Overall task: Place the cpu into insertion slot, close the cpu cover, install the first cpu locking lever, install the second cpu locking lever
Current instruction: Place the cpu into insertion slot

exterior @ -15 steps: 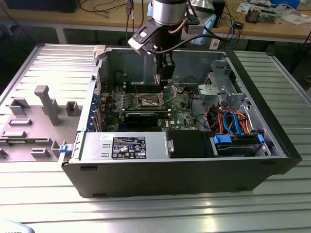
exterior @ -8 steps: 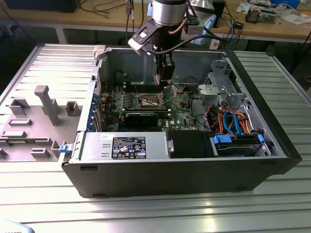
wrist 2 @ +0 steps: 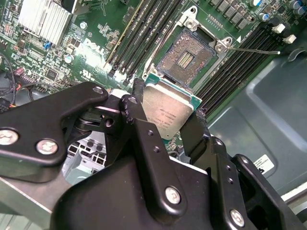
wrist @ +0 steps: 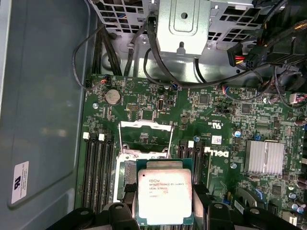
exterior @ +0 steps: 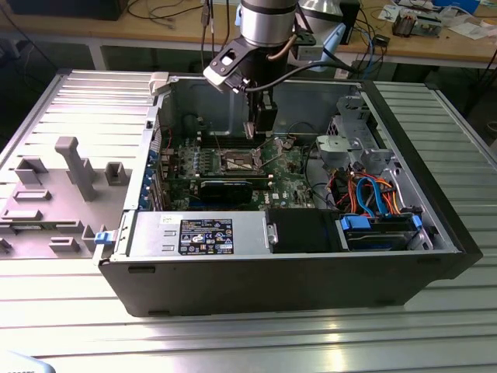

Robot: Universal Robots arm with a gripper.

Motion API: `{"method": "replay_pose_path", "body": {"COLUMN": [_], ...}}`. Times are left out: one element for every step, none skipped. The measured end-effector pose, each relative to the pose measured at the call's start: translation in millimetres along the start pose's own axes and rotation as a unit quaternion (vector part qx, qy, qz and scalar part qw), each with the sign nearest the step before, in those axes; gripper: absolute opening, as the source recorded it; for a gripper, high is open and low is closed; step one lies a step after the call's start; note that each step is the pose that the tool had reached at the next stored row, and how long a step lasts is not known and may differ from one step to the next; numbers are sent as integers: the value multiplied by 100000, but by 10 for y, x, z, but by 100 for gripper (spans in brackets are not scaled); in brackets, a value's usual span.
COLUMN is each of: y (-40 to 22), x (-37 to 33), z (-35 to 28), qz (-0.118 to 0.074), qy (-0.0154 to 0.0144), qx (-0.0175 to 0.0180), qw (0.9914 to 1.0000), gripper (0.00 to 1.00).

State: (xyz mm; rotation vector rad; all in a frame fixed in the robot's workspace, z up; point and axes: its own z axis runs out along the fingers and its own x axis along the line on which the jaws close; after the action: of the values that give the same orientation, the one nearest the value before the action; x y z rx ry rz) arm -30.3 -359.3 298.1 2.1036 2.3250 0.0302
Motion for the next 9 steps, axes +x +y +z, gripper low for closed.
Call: {"method": "replay_pose_path", "body": {"y": [0, 0, 0, 0, 0, 0, 0, 0, 0], "x": [0, 0, 0, 0, 0, 0, 0, 0, 0], "z": [2, 3, 6, 8, 11, 13, 14, 15, 18], "qz": [0, 1, -1, 0, -2, -1, 1, 0, -1], "qy": [0, -1, -1, -1, 0, -3, -2, -3, 1], "qx": [0, 0, -1, 0, -1, 1, 0, 1, -2], "qw": [100000, 100000, 100000, 100000, 100000, 100000, 100000, 100000, 100000], "gripper": [55, 55, 55, 55, 55, 55, 55, 55, 55]}}
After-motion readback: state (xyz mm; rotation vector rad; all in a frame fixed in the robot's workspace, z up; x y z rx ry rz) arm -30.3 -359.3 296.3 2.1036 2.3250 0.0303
